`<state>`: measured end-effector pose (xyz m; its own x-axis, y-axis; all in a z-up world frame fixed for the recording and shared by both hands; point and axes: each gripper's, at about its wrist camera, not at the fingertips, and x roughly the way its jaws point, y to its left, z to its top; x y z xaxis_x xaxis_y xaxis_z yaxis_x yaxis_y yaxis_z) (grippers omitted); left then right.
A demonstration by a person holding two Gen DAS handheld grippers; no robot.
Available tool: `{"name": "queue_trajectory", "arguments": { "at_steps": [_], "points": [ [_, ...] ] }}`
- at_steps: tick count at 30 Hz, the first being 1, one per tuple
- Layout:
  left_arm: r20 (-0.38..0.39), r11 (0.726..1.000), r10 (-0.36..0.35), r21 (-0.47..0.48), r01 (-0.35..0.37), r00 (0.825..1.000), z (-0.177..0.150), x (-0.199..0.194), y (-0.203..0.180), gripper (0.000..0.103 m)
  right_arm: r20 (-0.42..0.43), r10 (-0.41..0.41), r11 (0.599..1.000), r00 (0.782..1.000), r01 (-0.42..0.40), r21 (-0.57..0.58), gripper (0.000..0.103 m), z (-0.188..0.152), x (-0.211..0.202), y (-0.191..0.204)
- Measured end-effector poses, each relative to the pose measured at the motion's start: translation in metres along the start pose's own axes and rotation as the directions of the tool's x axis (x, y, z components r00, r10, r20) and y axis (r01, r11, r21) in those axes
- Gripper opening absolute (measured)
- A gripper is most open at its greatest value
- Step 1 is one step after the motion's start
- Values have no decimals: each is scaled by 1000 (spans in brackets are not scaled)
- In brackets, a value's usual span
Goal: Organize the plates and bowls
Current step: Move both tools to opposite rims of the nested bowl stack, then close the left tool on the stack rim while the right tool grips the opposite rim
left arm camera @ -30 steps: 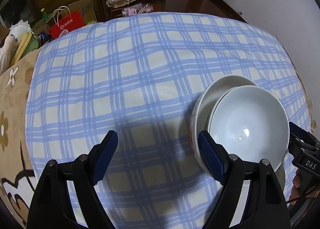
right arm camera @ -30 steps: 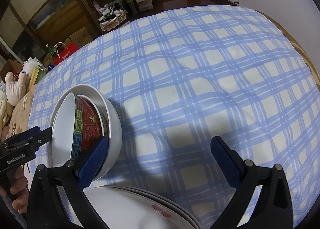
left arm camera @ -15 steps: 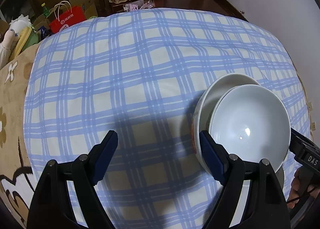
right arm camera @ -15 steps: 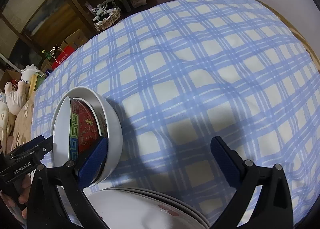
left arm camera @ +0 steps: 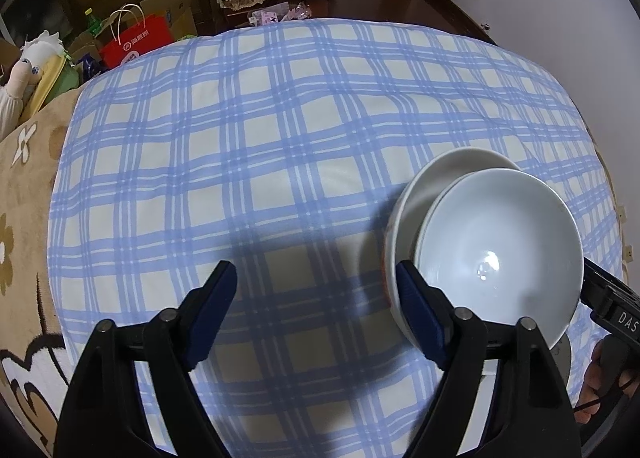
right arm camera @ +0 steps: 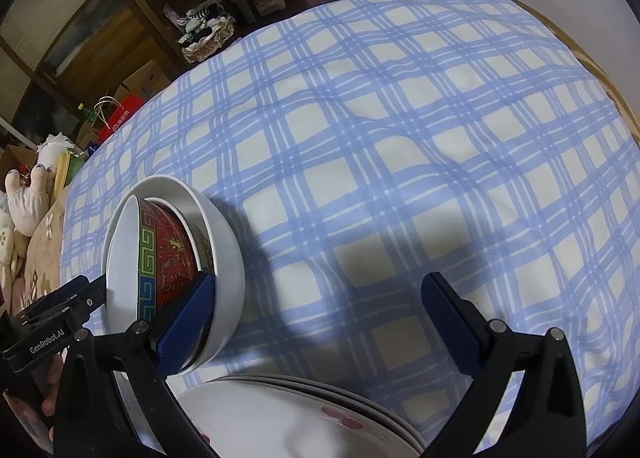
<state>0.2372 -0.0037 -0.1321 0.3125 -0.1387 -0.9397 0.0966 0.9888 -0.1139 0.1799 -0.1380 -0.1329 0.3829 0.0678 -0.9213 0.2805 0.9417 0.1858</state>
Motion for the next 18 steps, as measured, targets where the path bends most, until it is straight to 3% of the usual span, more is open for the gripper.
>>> {"name": "queue_trajectory", "arguments": {
  "at_steps": [3,8,13,18],
  "points": [
    [-13,997,-72,-12,72,997,-1,0,0,48,-1,-5,1000,1000,5,-6,103,0,-1,2],
    [-15,993,-115,-16,115,993,0,1,-2,35,0,0,1000,1000,0,-28,99,-2,-2,8],
    [-19,985,-170,-25,169,985,-2,1,-2,28,3,31,999,1000,-31,-38,79,-4,-5,12],
    [-10,984,-176,-9,176,984,-3,-1,-5,23,-6,96,995,995,-96,-30,49,-4,-5,16]
  ]
}}
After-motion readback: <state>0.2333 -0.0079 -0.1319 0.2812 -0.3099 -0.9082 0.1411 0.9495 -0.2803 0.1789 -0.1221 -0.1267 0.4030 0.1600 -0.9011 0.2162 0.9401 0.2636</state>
